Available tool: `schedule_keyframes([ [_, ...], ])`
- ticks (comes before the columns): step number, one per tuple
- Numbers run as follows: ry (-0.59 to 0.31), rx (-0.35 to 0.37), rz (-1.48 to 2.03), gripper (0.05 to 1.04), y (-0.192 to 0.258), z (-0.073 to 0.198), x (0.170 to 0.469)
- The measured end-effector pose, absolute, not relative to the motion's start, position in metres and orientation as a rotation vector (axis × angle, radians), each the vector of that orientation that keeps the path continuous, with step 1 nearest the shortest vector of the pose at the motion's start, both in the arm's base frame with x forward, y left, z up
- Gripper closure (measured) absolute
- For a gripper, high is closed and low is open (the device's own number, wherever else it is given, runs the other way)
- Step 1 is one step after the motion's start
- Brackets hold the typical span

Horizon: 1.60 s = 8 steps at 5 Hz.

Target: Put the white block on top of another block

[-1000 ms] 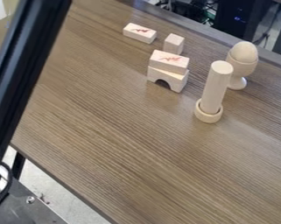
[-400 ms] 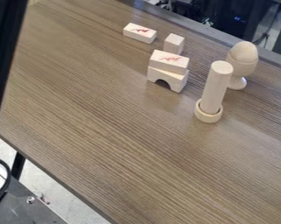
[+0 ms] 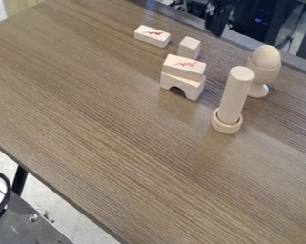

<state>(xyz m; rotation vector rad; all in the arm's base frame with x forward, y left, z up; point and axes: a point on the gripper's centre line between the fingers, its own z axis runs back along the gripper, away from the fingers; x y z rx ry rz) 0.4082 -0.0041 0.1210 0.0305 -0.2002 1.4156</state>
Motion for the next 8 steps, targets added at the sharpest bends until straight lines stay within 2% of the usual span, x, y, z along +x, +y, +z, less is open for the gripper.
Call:
schedule_keyframes([
  [2, -0.259, 0.081, 1.631, 0.083, 0.013, 0.106, 0.397],
  [5, -0.222, 0.052, 1.749, 0.083, 0.019, 0.104, 0.395],
  [8, -0.164, 0.082, 1.755, 0.083, 0.024, 0.071, 0.376],
])
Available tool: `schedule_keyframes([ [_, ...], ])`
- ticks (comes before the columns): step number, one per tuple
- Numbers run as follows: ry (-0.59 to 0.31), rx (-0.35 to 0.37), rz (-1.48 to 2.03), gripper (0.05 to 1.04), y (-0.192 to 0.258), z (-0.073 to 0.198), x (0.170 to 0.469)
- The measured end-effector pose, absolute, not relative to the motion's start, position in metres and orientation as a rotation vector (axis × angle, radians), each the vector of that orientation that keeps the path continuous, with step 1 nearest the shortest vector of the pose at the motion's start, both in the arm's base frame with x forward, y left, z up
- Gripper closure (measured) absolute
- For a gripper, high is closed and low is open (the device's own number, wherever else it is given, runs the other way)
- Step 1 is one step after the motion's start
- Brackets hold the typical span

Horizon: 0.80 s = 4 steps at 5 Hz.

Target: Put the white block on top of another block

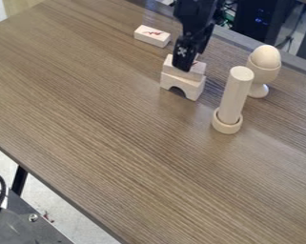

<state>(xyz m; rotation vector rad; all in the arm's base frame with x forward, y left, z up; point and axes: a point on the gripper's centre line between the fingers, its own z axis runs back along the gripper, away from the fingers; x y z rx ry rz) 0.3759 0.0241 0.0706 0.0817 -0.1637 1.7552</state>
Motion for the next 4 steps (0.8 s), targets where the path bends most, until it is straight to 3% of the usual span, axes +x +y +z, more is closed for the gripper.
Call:
schedule_keyframes([
  [2, -0.164, 0.076, 1.741, 0.109, 0.0237, 0.0559, 0.3701],
  [3, -0.169, 0.076, 1.736, 0.387, 0.0241, 0.054, 0.3696],
  [4, -0.177, 0.081, 1.721, 0.529, 0.0259, 0.0542, 0.3699],
])
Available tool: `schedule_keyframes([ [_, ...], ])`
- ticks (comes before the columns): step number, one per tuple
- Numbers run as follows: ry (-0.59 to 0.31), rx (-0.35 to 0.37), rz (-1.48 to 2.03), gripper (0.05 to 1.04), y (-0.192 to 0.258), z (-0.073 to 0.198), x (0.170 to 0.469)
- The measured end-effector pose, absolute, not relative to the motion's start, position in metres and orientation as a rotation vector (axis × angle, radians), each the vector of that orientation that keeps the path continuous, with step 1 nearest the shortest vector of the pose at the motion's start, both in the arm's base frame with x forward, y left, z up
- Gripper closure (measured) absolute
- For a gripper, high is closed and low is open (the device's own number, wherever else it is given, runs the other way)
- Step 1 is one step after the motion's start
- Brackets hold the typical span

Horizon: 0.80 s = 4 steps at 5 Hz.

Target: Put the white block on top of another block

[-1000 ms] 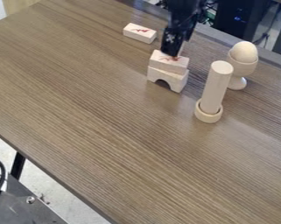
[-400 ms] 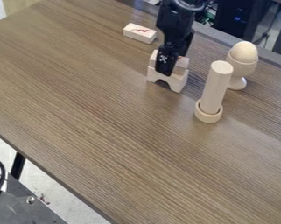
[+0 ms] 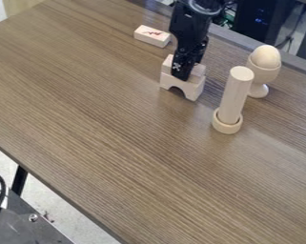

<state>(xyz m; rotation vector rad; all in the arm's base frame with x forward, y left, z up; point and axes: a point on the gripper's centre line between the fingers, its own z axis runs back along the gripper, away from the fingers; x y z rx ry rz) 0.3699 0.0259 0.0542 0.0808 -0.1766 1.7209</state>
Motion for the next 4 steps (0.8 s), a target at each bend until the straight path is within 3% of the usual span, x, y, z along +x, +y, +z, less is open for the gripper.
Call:
schedule_keyframes([
  [2, -0.314, 0.009, 1.617, 0.529, 0.035, 0.102, 0.409],
  [3, -0.321, -0.026, 1.597, 0.529, 0.051, 0.113, 0.424],
  [4, -0.286, -0.015, 1.593, 0.529, 0.076, 0.102, 0.433],
])
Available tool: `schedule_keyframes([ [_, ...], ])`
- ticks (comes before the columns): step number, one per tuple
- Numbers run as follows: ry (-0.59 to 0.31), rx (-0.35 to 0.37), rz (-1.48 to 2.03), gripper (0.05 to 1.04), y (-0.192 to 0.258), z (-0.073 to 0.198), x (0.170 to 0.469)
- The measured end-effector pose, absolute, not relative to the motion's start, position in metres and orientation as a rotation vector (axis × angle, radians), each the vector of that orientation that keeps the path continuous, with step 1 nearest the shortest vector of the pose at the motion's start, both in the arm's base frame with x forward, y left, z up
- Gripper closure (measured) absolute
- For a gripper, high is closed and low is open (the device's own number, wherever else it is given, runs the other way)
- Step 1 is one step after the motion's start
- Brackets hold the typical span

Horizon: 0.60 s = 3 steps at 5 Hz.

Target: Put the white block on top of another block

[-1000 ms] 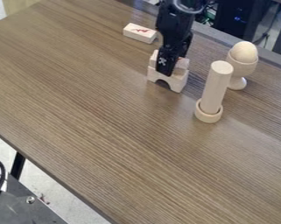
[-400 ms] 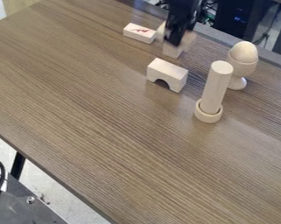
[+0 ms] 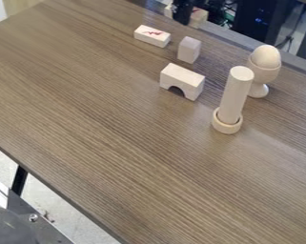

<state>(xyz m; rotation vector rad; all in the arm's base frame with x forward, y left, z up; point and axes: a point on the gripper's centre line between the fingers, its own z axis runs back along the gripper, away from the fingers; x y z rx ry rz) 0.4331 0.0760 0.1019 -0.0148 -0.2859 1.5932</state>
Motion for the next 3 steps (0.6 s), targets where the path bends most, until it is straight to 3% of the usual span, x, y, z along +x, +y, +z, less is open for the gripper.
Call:
schedule_keyframes([
  [3, -0.22, 0.022, 1.612, 0.529, 0.115, 0.07, 0.45],
])
